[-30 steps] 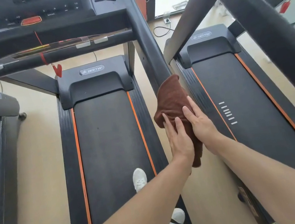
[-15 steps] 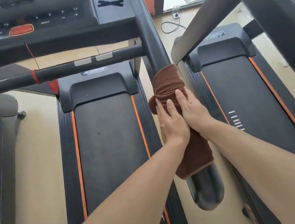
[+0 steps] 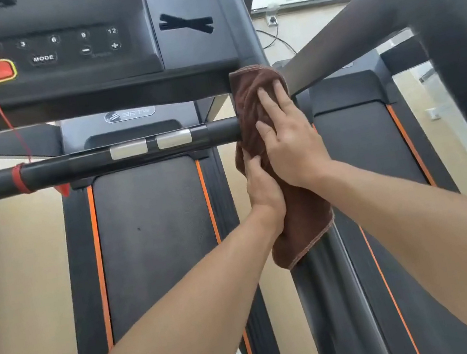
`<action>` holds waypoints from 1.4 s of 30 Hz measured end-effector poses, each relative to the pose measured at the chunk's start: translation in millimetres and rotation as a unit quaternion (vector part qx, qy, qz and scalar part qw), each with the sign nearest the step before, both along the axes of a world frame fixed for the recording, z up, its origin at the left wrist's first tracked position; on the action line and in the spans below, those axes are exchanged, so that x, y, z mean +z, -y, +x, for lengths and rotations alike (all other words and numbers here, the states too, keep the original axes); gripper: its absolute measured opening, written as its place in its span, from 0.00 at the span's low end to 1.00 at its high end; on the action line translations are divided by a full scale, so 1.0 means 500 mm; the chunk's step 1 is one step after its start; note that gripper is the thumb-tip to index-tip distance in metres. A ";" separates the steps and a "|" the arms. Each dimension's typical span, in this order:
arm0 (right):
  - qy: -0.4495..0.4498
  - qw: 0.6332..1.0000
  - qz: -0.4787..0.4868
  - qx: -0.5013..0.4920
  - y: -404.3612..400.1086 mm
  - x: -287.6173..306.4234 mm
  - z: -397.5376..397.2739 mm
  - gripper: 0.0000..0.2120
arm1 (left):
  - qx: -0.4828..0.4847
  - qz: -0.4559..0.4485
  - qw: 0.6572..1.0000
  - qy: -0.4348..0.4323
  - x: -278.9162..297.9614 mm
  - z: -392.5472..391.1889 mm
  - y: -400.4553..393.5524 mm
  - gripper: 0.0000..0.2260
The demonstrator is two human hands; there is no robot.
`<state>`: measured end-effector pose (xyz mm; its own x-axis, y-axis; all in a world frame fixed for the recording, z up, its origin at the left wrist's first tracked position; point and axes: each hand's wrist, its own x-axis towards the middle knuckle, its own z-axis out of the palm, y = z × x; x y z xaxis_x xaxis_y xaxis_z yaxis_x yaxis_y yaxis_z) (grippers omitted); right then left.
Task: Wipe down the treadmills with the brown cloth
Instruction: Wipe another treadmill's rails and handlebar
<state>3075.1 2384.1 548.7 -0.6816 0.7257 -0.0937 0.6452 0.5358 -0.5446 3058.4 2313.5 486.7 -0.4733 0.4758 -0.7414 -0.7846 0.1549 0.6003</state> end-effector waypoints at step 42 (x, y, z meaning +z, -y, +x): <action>-0.117 0.959 -0.252 -0.051 0.405 -0.022 0.557 0.34 | -0.122 -0.062 0.946 -0.295 0.065 0.576 0.480 0.28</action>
